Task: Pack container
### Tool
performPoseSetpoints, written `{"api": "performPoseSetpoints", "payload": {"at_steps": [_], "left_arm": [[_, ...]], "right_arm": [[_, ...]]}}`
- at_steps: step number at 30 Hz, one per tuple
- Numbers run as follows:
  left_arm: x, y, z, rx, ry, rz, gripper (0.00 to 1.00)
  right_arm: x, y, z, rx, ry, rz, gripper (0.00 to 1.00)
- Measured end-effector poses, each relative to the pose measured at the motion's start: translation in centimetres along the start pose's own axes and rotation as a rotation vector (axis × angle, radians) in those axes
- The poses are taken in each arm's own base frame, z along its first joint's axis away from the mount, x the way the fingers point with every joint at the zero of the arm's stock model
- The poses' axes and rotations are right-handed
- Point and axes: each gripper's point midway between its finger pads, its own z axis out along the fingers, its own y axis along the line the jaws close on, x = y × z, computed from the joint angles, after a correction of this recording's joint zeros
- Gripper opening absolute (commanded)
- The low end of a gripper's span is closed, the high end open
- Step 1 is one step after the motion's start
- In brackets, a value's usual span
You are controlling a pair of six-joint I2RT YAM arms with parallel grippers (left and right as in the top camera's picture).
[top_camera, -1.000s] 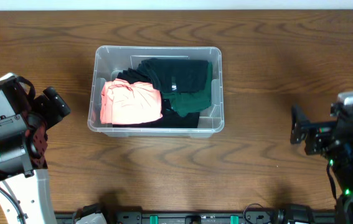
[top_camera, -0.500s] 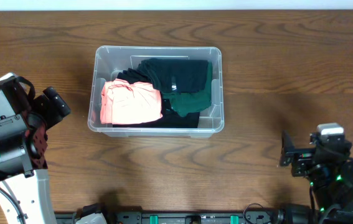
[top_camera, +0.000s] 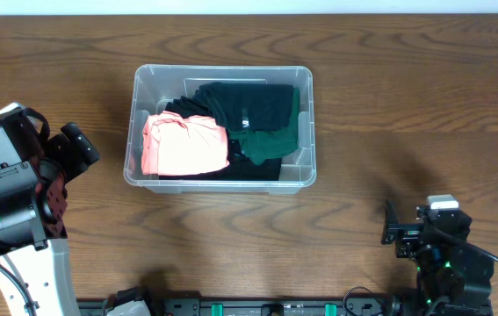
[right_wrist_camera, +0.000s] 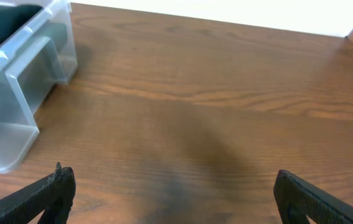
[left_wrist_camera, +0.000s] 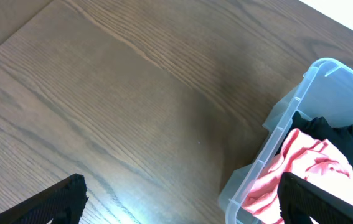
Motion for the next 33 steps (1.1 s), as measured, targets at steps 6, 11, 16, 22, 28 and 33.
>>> {"api": "performPoseSetpoints", "payload": {"at_steps": [6, 11, 16, 22, 28, 33], "left_arm": [[0.0, 0.0, 0.0, 0.000, 0.000, 0.000, 0.98], [0.0, 0.0, 0.0, 0.000, 0.000, 0.000, 0.98], [0.0, 0.0, 0.0, 0.000, 0.000, 0.000, 0.98], [0.0, 0.0, 0.0, 0.000, 0.000, 0.000, 0.98], [0.0, 0.0, 0.0, 0.000, 0.000, 0.000, 0.98], [0.0, 0.0, 0.0, 0.000, 0.000, 0.000, 0.98]], "right_arm": [[2.0, 0.1, 1.2, -0.002, 0.021, 0.002, 0.99], [3.0, 0.2, 1.7, -0.005, 0.043, 0.004, 0.99], [4.1, 0.3, 2.2, -0.008, 0.071, 0.007, 0.99], [5.5, 0.4, 2.7, -0.012, 0.103, 0.010, 0.99], [6.2, 0.4, 3.0, -0.014, 0.119, 0.012, 0.99], [6.2, 0.4, 3.0, -0.014, 0.118, 0.012, 0.99]]}}
